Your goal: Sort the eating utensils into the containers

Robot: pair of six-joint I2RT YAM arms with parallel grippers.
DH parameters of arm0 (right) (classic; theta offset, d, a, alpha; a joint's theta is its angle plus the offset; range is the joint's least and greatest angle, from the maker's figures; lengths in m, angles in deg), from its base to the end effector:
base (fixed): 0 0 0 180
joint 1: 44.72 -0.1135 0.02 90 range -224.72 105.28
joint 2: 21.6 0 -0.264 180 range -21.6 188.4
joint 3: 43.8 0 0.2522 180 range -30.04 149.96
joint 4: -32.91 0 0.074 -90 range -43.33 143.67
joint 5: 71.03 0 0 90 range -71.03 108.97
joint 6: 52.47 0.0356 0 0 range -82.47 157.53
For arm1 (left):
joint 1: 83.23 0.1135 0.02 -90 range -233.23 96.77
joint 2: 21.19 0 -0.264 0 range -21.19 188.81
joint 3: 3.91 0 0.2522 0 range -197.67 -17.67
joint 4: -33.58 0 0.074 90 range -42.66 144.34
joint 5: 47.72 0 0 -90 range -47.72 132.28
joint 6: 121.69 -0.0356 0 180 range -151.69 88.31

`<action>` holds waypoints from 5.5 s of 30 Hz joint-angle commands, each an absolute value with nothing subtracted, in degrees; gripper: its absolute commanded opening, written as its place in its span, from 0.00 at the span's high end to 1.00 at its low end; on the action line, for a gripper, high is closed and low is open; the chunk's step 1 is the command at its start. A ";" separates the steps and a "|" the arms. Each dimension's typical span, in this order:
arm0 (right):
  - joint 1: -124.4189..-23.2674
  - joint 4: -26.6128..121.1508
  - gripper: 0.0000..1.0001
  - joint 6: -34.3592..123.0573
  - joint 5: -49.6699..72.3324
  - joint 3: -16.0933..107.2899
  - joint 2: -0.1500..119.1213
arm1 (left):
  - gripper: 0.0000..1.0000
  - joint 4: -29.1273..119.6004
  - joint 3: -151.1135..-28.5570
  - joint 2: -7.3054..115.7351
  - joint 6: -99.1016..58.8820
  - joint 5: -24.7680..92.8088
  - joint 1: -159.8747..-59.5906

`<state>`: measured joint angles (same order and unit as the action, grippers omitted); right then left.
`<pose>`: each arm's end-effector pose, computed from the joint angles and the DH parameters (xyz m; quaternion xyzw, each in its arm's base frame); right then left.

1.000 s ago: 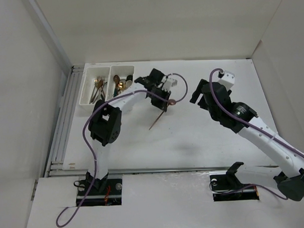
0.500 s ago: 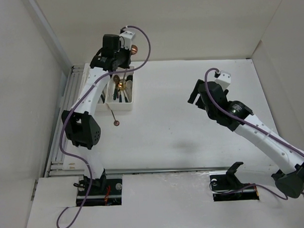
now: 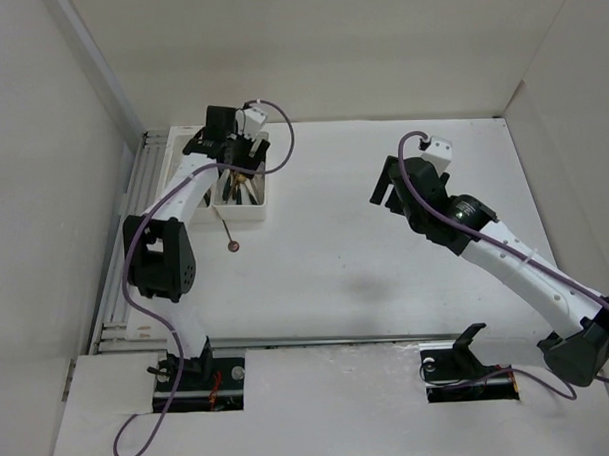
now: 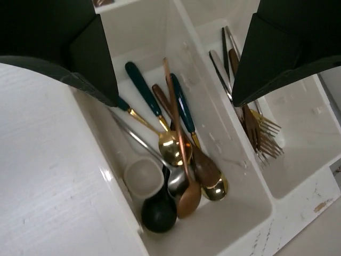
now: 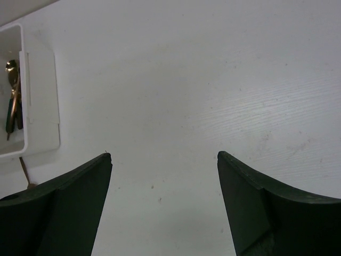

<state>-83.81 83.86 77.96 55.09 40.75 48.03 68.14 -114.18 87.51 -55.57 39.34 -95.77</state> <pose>0.2111 0.1444 0.3655 0.1506 0.8455 0.0635 0.5083 0.4375 -0.0992 0.3108 0.2862 0.8307 0.0247 0.4770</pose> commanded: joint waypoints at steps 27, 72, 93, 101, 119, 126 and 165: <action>-85.85 82.27 0.15 78.13 51.75 40.28 45.90 | 0.26 77.66 -76.99 74.51 -96.73 34.37 -98.61; -85.85 83.32 0.15 77.61 54.39 40.80 44.32 | 0.54 75.73 -85.25 84.01 -70.72 16.01 -122.07; -85.85 83.85 0.15 77.61 54.39 39.75 43.80 | 0.34 80.48 -92.64 88.93 -81.44 33.76 -116.81; -85.85 83.85 0.15 77.61 54.39 39.75 42.75 | 0.69 80.48 -92.64 92.71 -80.83 30.16 -116.81; -85.85 83.85 0.15 77.61 54.39 39.75 42.74 | 1.00 69.68 -106.44 76.64 -45.16 8.61 -107.94; -85.85 83.85 0.15 77.61 54.39 39.22 42.74 | 1.00 64.13 -110.82 74.87 -33.45 26.09 -98.54; -81.10 94.65 0.00 74.27 55.36 47.39 52.84 | 0.00 71.07 -94.09 55.82 -30.47 86.59 -76.12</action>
<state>-82.10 91.43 75.03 53.93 44.27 52.31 66.89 -101.28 58.99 -30.02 80.39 -78.46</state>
